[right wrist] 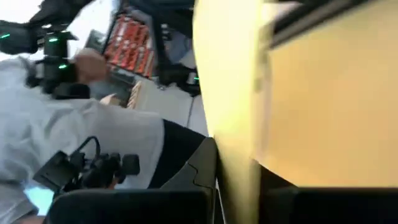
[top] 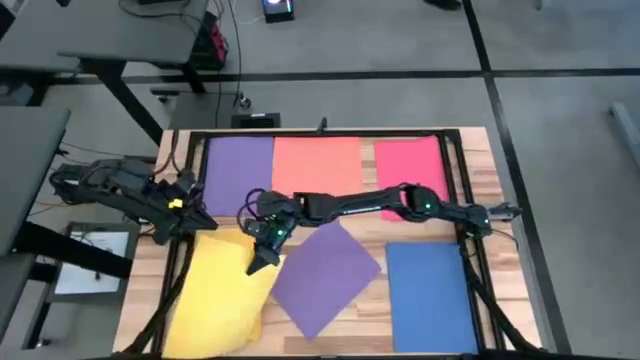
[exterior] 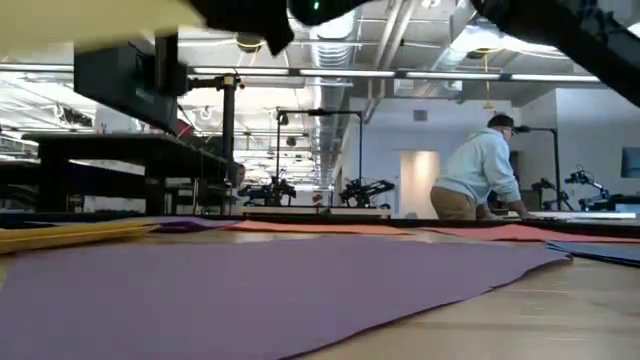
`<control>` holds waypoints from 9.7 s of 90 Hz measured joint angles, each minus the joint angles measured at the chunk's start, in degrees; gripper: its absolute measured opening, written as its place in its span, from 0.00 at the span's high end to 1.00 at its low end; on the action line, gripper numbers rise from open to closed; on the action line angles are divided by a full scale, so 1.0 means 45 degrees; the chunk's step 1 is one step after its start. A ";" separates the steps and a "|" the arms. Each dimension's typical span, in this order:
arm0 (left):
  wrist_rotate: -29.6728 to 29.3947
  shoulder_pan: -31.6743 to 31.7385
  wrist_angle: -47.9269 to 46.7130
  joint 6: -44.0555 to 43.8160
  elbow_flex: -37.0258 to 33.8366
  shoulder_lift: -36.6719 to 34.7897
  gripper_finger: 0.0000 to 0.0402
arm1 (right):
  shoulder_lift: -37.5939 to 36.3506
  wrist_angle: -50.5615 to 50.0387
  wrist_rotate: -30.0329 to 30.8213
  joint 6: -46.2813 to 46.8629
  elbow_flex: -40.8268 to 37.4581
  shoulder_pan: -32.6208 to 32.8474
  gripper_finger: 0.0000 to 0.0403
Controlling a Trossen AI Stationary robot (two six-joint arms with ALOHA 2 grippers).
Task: Organize paper
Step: Stack the yellow paper on top of the other yellow paper, then adjust the bottom purple paper, then adjust the yellow paper
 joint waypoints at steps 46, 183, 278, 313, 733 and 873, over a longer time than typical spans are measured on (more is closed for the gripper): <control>-0.0076 0.0000 -0.1798 -0.0042 -0.0004 0.0034 1.00 | 0.0848 -0.0871 0.2756 -0.2200 -0.0014 -0.0625 1.00; -0.1771 0.0010 -0.5088 -0.1676 -0.0005 0.1133 0.97 | 0.1001 -0.0930 0.0766 -1.0432 -0.0353 -0.0254 1.00; 0.0852 0.0010 -0.2144 -0.2233 -0.5816 -0.0843 0.66 | 0.0979 -0.0603 0.2105 -1.0238 -0.0257 -0.0171 1.00; 0.0853 0.0010 -0.3280 -0.2155 -0.4742 -0.0737 0.66 | 0.1243 -0.0578 0.2052 -0.3102 -0.0262 -0.0557 1.00; 0.0454 0.0005 -0.3245 -0.2248 -0.4741 -0.0727 0.66 | 0.1387 -0.5203 0.9416 -0.3888 0.0133 0.0030 1.00; 0.0439 0.0007 -0.3253 -0.2384 -0.4741 -0.0728 0.66 | 0.1474 -0.4100 0.8497 -0.4221 -0.0475 0.2007 1.00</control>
